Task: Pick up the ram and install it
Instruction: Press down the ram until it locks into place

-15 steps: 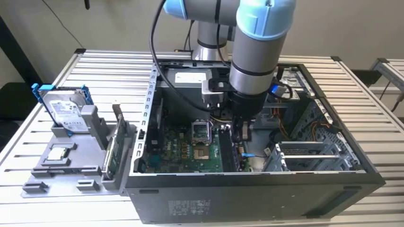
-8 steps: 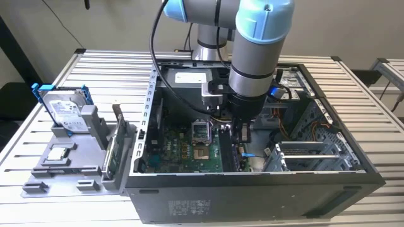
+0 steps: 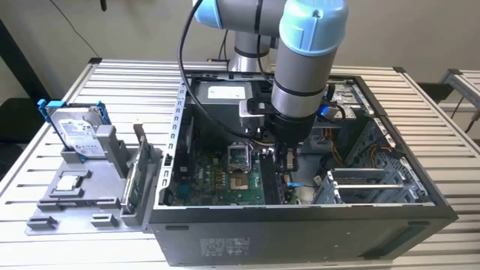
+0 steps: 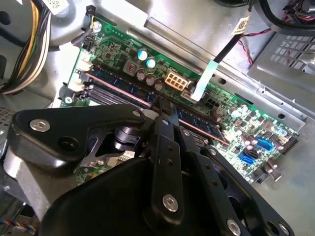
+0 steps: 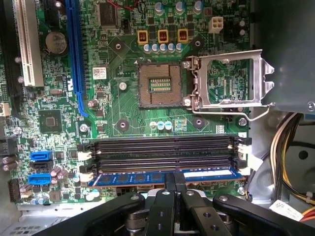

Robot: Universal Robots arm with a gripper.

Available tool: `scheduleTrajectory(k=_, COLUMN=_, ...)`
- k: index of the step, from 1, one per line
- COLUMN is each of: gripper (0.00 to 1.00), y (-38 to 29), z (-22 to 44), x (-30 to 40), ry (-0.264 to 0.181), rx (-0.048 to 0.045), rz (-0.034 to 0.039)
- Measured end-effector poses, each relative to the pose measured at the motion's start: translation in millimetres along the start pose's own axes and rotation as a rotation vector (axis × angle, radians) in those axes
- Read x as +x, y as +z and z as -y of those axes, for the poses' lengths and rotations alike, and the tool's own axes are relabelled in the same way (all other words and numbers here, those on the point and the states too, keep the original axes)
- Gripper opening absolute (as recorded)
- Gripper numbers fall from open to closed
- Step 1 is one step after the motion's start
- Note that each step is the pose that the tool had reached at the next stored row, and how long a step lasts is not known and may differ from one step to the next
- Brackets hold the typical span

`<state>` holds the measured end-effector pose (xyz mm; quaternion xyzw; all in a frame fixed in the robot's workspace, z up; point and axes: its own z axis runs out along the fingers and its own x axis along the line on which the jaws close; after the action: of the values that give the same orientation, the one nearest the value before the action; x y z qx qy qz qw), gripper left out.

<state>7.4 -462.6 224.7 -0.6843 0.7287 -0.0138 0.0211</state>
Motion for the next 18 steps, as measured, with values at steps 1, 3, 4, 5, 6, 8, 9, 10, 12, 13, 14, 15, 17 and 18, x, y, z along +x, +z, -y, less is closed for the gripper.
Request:
scheduleTrajectory(k=1, gripper=0.11, y=0.4, z=0.0, x=0.0, ry=0.0, rx=-0.0001, rz=-0.0002)
scheduleTrajectory(k=3, gripper=0.11, y=1.1, z=-0.1, x=0.1, ry=0.0, rx=-0.0001, rz=-0.0004)
scheduleTrajectory(k=4, gripper=0.11, y=1.2, z=-0.1, x=0.0, ry=0.0, rx=-0.0001, rz=-0.0003)
scheduleTrajectory(k=5, gripper=0.11, y=1.3, z=-0.1, x=0.0, ry=0.0, rx=0.0, rz=-0.0002)
scheduleTrajectory(k=6, gripper=0.11, y=0.7, z=0.0, x=0.0, ry=0.0, rx=0.0, rz=0.0003)
scheduleTrajectory(k=8, gripper=0.11, y=-5.4, z=0.2, x=-0.2, ry=0.0, rx=0.0001, rz=0.0012)
scheduleTrajectory(k=9, gripper=0.11, y=-10.2, z=0.5, x=-0.2, ry=0.0, rx=0.0, rz=0.0003)
scheduleTrajectory(k=10, gripper=0.11, y=-14.0, z=0.7, x=-0.2, ry=0.0, rx=0.0, rz=0.0003)
scheduleTrajectory(k=12, gripper=0.11, y=-17.8, z=0.9, x=-0.2, ry=0.0, rx=-0.0001, rz=0.0002)
scheduleTrajectory(k=13, gripper=0.11, y=-18.5, z=0.9, x=-0.2, ry=0.0, rx=-0.0001, rz=0.0003)
scheduleTrajectory(k=14, gripper=0.11, y=-18.9, z=0.9, x=-0.3, ry=0.0, rx=-0.0001, rz=0.0003)
scheduleTrajectory(k=15, gripper=0.11, y=-18.9, z=0.9, x=-0.3, ry=0.0, rx=-0.0001, rz=0.0006)
scheduleTrajectory(k=17, gripper=0.11, y=-19.0, z=0.9, x=-0.3, ry=0.0, rx=-0.0001, rz=0.0005)
scheduleTrajectory(k=18, gripper=0.11, y=-19.1, z=0.9, x=-0.3, ry=0.0, rx=-0.0001, rz=0.0004)
